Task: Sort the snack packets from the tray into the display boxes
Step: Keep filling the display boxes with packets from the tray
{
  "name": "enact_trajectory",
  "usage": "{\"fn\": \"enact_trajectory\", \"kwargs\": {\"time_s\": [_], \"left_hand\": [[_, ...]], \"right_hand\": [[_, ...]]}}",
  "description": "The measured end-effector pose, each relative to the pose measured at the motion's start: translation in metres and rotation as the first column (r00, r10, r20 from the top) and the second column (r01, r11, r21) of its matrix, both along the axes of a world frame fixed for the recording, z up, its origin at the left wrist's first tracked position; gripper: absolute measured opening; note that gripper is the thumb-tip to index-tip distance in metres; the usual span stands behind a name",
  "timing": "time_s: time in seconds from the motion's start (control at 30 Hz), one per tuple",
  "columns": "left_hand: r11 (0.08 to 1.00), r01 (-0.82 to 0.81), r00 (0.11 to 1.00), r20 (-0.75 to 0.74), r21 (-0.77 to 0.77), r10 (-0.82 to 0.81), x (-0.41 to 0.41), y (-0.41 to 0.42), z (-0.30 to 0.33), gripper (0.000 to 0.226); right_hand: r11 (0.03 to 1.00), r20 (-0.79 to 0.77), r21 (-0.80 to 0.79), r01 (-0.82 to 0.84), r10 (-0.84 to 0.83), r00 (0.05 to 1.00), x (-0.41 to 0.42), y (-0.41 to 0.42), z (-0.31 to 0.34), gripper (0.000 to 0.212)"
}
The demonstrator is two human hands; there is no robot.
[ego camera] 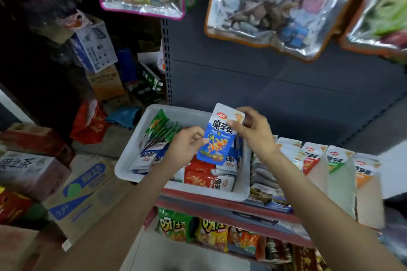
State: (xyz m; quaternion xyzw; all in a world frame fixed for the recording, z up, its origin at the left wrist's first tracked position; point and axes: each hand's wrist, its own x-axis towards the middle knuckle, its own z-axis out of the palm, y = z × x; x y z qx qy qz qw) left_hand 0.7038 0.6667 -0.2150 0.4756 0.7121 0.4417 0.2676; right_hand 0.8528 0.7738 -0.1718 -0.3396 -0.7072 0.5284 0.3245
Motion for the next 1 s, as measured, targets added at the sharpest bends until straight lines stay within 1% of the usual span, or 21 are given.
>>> {"fn": "enact_trajectory", "kwargs": {"time_s": [0.07, 0.13, 0.2, 0.27, 0.33, 0.4, 0.43, 0.5, 0.57, 0.6, 0.67, 0.77, 0.83, 0.9, 1.0], "left_hand": [[0.999, 0.034, 0.998, 0.046, 0.022, -0.035, 0.024, 0.011, 0.007, 0.003], [0.998, 0.041, 0.994, 0.100, 0.046, -0.045, 0.047, 0.023, 0.010, 0.007], [0.996, 0.079, 0.992, 0.100, 0.049, -0.083, 0.069, 0.036, 0.008, 0.012], [0.992, 0.128, 0.991, 0.035, -0.004, -0.128, 0.090, 0.048, 0.004, 0.031], [0.987, 0.140, 0.984, -0.101, -0.081, -0.148, 0.110, 0.055, -0.001, 0.046], [0.974, 0.162, 0.953, -0.230, -0.158, -0.196, 0.126, 0.059, -0.008, 0.057], [0.962, 0.180, 0.934, -0.270, -0.207, -0.232, 0.131, 0.060, -0.014, 0.064], [0.929, 0.206, 0.908, -0.295, -0.306, -0.298, 0.140, 0.060, -0.023, 0.075], [0.907, 0.221, 0.907, -0.265, -0.359, -0.326, 0.147, 0.058, -0.027, 0.080], [0.904, 0.219, 0.913, -0.250, -0.366, -0.322, 0.150, 0.057, -0.028, 0.080], [0.912, 0.203, 0.924, -0.239, -0.356, -0.299, 0.154, 0.056, -0.028, 0.079], [0.924, 0.167, 0.938, -0.232, -0.344, -0.256, 0.156, 0.055, -0.028, 0.081], [0.929, 0.143, 0.946, -0.229, -0.342, -0.230, 0.159, 0.054, -0.027, 0.081], [0.932, 0.121, 0.943, -0.253, -0.341, -0.215, 0.162, 0.052, -0.026, 0.079], [0.934, 0.112, 0.933, -0.287, -0.340, -0.217, 0.166, 0.052, -0.024, 0.077]], "right_hand": [[1.000, 0.006, -0.018, 0.022, -0.022, 1.000, 0.024, 0.007, 0.005, 0.014], [0.997, 0.006, -0.027, 0.075, -0.075, 0.997, 0.050, 0.014, 0.008, 0.018], [0.988, 0.008, -0.003, 0.155, -0.155, 0.988, 0.077, 0.021, 0.009, 0.016], [0.968, 0.025, 0.065, 0.243, -0.245, 0.969, 0.103, 0.030, 0.007, 0.016], [0.949, 0.048, 0.122, 0.290, -0.297, 0.954, 0.125, 0.038, 0.005, 0.017], [0.931, 0.090, 0.190, 0.313, -0.334, 0.938, 0.144, 0.045, 0.002, 0.017], [0.916, 0.103, 0.227, 0.330, -0.360, 0.927, 0.152, 0.047, 0.002, 0.018], [0.885, 0.107, 0.290, 0.365, -0.409, 0.906, 0.167, 0.050, 0.002, 0.019], [0.868, 0.115, 0.329, 0.372, -0.428, 0.896, 0.180, 0.050, 0.003, 0.019], [0.866, 0.139, 0.350, 0.357, -0.425, 0.895, 0.185, 0.052, 0.000, 0.019], [0.882, 0.240, 0.374, 0.287, -0.391, 0.889, 0.192, 0.054, -0.009, 0.019], [0.930, 0.393, 0.348, 0.117, -0.258, 0.882, 0.192, 0.056, -0.032, 0.017], [0.944, 0.485, 0.328, 0.012, -0.179, 0.856, 0.189, 0.053, -0.044, 0.019], [0.948, 0.538, 0.311, -0.069, -0.116, 0.835, 0.187, 0.050, -0.051, 0.022], [0.953, 0.549, 0.288, -0.095, -0.083, 0.832, 0.185, 0.050, -0.053, 0.024]]}}
